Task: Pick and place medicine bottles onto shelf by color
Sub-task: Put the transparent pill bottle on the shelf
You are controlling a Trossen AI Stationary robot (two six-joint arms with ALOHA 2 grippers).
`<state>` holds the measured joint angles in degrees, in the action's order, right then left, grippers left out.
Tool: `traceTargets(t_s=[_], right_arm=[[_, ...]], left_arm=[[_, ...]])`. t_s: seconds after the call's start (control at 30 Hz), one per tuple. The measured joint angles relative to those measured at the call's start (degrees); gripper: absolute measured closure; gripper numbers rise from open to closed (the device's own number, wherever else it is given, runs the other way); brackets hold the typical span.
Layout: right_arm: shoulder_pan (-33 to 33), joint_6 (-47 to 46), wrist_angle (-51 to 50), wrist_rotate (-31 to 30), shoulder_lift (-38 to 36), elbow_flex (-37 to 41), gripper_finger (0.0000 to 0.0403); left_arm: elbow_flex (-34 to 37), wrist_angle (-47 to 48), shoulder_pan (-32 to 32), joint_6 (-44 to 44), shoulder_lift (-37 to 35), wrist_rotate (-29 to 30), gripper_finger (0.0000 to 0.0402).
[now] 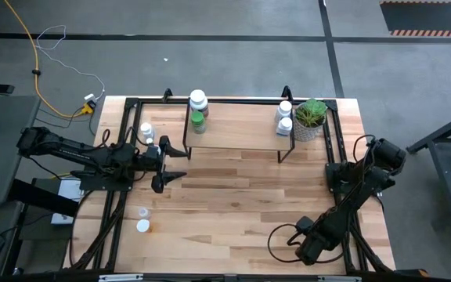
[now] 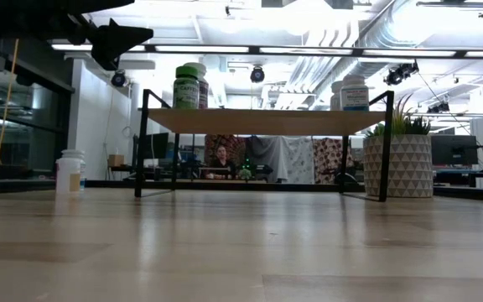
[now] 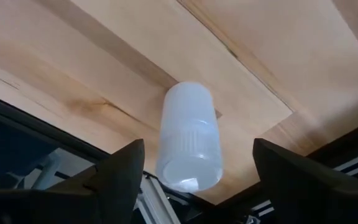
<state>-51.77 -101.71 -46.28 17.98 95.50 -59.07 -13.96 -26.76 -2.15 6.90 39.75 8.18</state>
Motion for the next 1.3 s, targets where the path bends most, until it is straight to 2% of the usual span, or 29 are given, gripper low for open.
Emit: traceTargets(t_s=[0.1, 0.37, 0.5, 0.63, 0.73, 0.87, 0.97, 1.03, 1.17, 1.3], right_arm=[[0.0, 0.0, 0.0, 0.5, 0.0, 0.0, 0.0142], [0.0, 0.2, -0.2, 1.3, 0.0, 0.0, 0.0236], [0.2, 1.3, -0.1, 2.7, 0.0, 0.0, 0.0267], [1.4, 2.7, 0.6, 6.8, -0.3, 0.0, 0.0278], [3.6, 4.8, 4.0, 7.3, -1.6, 0.0, 0.0279], [8.3, 10.5, 14.0, 1.9, -4.4, 0.0, 0.0280], [13.0, 18.6, 23.9, -3.1, -6.4, -0.1, 0.0281], [16.3, 24.8, 26.9, -4.6, -7.1, -1.2, 0.0281], [21.5, 38.5, 18.6, -5.8, -7.0, -9.6, 0.0281], [25.1, 46.8, -2.9, -13.4, -6.3, -22.2, 0.0280]], left_arm=[[0.0, 0.0, 0.0, 0.0, 0.0, 0.0, 0.0092], [0.0, 0.0, 0.0, 0.0, 0.0, 0.0, 0.0092], [0.0, 0.0, 0.0, 0.0, 0.0, 0.0, 0.0092], [0.0, 0.0, 0.0, 0.0, 0.0, 0.0, 0.0092], [0.0, 0.0, 0.0, 0.0, 0.0, 0.0, 0.0092], [0.0, 0.0, 0.0, 0.0, 0.0, 0.0, 0.0092], [0.0, 0.0, 0.0, 0.0, 0.0, 0.0, 0.0092], [0.0, 0.0, 0.0, 0.0, 0.0, 0.0, 0.0092], [0.0, 0.0, 0.0, 0.0, 0.0, -0.1, 0.0092], [0.0, 0.0, 0.0, 0.0, 0.0, -0.1, 0.0092]])
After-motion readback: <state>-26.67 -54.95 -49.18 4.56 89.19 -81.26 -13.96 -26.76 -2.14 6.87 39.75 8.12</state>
